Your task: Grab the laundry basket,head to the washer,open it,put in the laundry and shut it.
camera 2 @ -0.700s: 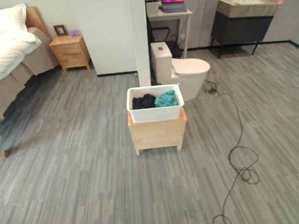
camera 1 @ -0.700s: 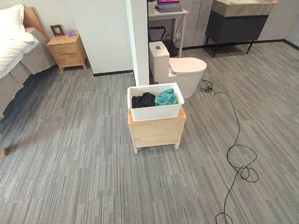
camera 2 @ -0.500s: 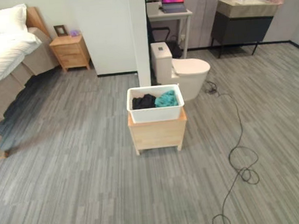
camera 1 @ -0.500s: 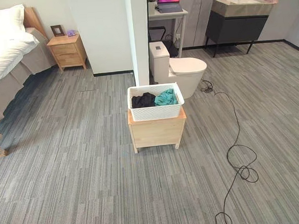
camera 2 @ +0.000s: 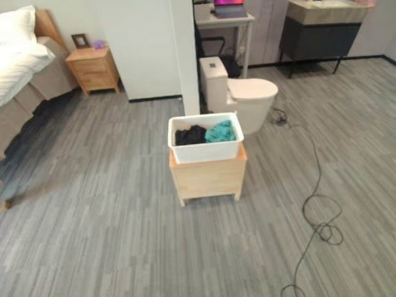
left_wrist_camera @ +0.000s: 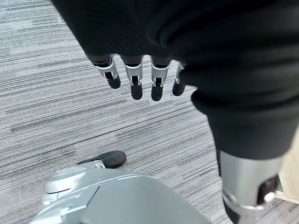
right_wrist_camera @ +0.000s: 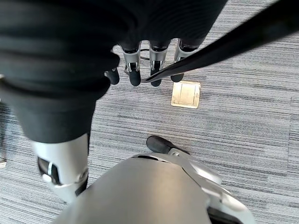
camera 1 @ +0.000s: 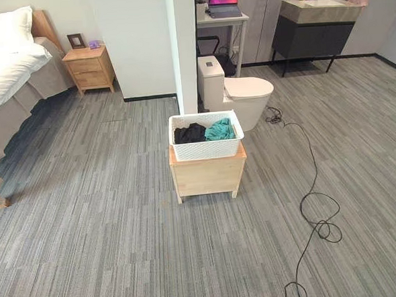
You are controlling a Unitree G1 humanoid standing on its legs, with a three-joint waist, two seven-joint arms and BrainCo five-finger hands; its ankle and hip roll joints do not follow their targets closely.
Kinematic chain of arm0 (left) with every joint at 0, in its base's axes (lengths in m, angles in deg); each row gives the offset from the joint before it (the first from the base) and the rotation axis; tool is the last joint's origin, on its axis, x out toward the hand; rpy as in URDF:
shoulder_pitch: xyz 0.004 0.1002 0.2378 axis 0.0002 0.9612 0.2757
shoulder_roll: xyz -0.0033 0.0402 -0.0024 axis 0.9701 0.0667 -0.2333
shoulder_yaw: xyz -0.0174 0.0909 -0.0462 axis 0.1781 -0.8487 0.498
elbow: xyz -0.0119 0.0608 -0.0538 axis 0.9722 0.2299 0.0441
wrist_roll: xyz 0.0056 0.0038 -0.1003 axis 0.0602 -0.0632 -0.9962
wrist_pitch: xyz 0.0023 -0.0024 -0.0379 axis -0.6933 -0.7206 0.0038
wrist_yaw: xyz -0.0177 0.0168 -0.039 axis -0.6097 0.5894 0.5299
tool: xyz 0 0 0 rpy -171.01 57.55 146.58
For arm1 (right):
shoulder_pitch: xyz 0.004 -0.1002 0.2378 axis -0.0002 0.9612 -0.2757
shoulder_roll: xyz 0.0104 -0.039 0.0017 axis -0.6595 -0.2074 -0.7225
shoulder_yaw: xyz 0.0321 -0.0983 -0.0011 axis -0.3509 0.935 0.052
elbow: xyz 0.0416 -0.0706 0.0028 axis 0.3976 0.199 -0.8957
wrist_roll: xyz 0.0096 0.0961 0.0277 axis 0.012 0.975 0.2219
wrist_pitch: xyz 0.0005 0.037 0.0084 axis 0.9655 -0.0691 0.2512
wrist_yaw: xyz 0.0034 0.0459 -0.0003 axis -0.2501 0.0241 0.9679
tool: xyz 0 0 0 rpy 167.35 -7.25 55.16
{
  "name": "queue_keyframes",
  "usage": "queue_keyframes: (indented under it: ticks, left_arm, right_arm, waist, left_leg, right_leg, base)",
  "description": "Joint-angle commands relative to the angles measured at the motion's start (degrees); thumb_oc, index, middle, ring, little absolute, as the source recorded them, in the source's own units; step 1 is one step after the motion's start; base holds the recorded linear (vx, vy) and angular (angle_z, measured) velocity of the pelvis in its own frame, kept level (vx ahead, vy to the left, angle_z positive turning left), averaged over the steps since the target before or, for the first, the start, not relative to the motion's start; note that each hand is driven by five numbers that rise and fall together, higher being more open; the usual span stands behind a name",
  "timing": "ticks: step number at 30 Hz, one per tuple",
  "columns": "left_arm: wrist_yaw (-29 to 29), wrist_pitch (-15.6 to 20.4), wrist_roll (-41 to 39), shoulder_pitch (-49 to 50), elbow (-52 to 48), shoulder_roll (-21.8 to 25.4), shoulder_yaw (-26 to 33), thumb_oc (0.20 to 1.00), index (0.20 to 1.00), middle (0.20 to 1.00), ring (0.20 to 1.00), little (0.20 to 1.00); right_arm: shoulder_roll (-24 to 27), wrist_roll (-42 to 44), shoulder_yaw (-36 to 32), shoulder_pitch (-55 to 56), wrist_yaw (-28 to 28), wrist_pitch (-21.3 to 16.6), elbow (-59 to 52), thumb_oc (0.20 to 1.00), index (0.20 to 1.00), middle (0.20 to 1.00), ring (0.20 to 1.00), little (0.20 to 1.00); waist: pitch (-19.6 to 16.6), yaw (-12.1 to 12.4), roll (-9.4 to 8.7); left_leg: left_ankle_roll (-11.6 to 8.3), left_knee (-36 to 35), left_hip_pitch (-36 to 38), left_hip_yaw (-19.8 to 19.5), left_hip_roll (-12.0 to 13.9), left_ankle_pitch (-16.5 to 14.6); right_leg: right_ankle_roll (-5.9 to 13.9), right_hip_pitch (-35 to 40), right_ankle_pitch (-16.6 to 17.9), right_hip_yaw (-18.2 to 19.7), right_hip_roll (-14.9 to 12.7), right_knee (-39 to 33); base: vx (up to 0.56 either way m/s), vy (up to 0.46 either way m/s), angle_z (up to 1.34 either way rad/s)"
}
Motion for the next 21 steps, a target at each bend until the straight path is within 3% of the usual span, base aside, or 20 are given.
queue_keyframes:
  ticks: [1, 21]
  left_arm:
    - [-0.17, 1.78, -0.95, -2.64, 4.4, 0.58, 1.02, 1.0, 1.0, 1.0, 1.0, 1.0]
    - [0.44, 1.74, -1.02, -2.34, 3.81, 0.72, 0.82, 1.0, 1.0, 1.0, 1.0, 1.0]
  right_arm:
    - [-0.1, 1.34, 1.46, -0.26, -0.41, -0.47, 3.98, 1.0, 1.0, 1.0, 1.0, 1.0]
    - [0.42, 1.5, 0.61, -0.13, -0.82, -0.09, 5.1, 1.0, 1.0, 1.0, 1.0, 1.0]
  waist:
    - [-1.71, 0.36, -2.28]
    - [-1.54, 0.41, -1.61]
  left_leg:
    - [-1.48, -0.6, -2.57, -1.02, 0.73, -0.69]
    - [-1.7, -0.6, -2.58, -1.7, 0.77, -0.39]
  right_leg:
    - [6.52, -0.39, -0.72, -0.44, -6.69, 0.47]
    - [6.17, -0.03, -1.17, -0.64, -6.38, 0.47]
  base:
    - [0.0, 0.0, 0.0]
    - [0.0, -0.004, 0.0]
